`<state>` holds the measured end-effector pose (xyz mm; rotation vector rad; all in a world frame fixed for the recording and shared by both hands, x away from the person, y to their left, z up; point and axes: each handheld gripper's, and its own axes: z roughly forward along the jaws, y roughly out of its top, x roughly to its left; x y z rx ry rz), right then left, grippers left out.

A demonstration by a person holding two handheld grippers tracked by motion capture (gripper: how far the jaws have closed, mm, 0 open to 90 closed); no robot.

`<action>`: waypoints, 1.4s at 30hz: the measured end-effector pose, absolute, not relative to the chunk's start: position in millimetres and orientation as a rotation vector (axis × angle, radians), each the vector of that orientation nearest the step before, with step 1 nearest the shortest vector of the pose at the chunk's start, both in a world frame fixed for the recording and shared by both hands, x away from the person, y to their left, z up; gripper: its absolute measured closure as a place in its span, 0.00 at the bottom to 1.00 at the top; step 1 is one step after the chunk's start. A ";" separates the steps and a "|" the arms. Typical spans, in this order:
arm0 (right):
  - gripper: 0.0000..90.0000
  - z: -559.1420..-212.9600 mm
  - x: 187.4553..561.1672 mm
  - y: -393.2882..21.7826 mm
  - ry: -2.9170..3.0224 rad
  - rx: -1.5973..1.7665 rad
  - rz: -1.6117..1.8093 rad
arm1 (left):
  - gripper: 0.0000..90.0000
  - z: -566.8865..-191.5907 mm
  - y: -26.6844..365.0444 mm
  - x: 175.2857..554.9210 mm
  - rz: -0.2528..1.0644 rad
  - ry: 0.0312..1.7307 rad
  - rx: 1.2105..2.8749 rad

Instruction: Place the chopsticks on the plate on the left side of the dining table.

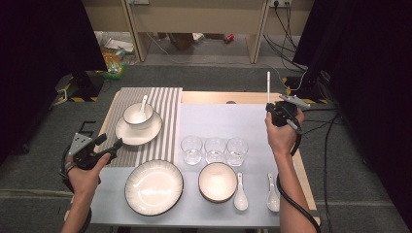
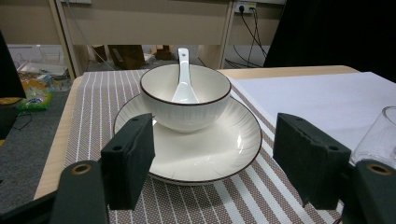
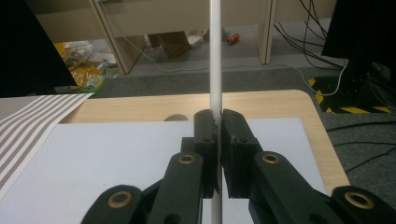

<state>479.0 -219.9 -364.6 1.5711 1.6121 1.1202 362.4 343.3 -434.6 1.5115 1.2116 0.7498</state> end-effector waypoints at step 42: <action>0.95 -359.2 496.9 -187.6 1.624 1.496 1.195 | 0.32 -432.6 344.3 361.1 0.754 1.210 1.505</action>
